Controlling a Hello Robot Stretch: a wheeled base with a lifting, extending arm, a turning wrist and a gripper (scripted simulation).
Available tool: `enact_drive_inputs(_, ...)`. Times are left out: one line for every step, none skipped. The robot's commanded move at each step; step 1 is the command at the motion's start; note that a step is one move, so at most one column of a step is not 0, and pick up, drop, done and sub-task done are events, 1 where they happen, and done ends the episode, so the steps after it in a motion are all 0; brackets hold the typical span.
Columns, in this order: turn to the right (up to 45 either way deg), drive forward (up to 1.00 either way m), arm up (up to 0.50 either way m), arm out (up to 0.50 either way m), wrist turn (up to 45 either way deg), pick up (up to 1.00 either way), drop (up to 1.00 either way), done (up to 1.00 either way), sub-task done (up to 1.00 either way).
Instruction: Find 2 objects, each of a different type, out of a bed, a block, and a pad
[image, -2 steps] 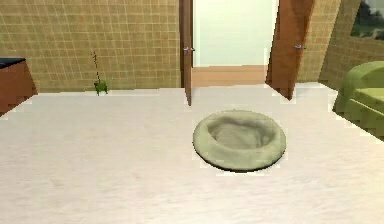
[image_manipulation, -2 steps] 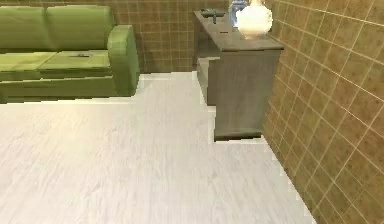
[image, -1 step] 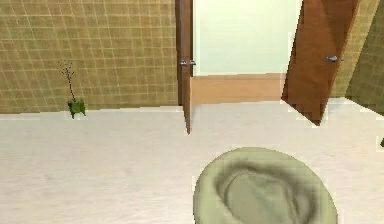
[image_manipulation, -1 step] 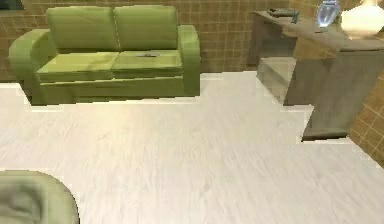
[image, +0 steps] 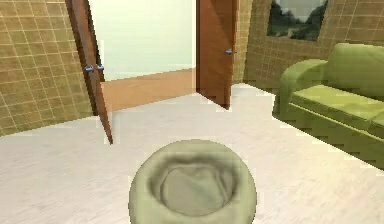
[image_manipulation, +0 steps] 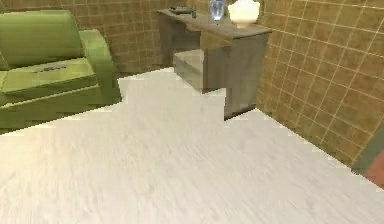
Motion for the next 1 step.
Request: enact_drive_inputs(0.0, 0.00, 0.00, 0.00, 0.0, 0.00, 0.00, 1.00, 0.00)
